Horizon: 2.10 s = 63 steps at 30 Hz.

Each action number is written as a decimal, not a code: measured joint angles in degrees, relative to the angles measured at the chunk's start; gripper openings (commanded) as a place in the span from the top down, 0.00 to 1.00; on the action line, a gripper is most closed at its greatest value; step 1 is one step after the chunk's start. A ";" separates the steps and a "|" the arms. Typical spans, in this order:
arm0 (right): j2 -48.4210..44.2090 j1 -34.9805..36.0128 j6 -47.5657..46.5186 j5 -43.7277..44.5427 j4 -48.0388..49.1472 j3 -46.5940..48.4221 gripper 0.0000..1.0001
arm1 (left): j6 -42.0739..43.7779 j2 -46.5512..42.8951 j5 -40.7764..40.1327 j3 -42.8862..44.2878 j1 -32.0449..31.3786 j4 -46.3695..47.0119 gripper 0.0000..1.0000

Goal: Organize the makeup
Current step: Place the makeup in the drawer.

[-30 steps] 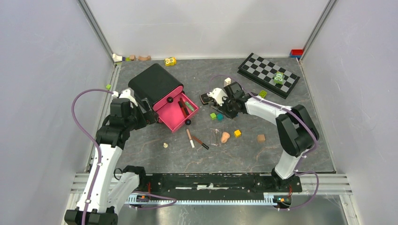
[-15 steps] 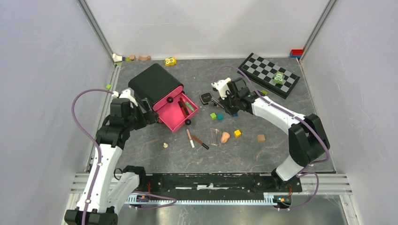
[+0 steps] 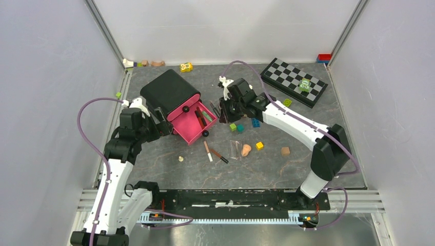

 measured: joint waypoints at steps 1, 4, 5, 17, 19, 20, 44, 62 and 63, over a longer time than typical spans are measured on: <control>0.81 0.00 2.47 -0.72 -0.28 0.20 1.00 | -0.02 -0.11 0.00 0.00 0.00 0.02 0.01; 2.67 0.00 7.96 -2.25 -0.57 0.22 1.00 | 0.00 -0.13 0.00 0.00 0.00 0.02 0.01; 3.21 0.02 9.35 -2.97 -0.61 0.26 1.00 | -0.02 -0.15 0.00 0.00 0.00 0.00 0.01; 9.20 3.80 18.56 -3.04 -3.10 8.17 1.00 | -0.02 -0.76 0.04 -0.02 0.00 0.28 0.01; 9.81 4.24 19.50 -2.58 -3.34 8.55 1.00 | -0.02 -0.87 0.07 -0.07 0.00 0.37 0.01; 10.32 4.44 20.02 -2.27 -3.45 8.85 1.00 | 0.00 -0.96 0.09 -0.09 0.00 0.37 0.01; 19.02 6.49 26.18 0.26 -2.38 15.72 1.00 | 0.00 -1.53 1.73 -0.17 -0.04 0.44 0.01; 24.68 6.58 26.38 0.11 -1.81 21.33 0.86 | -0.02 -1.53 1.75 -0.20 -0.09 0.59 0.01; 24.94 6.62 26.34 0.04 -1.81 21.68 0.79 | -0.02 -1.51 1.75 -0.20 -0.09 0.63 0.01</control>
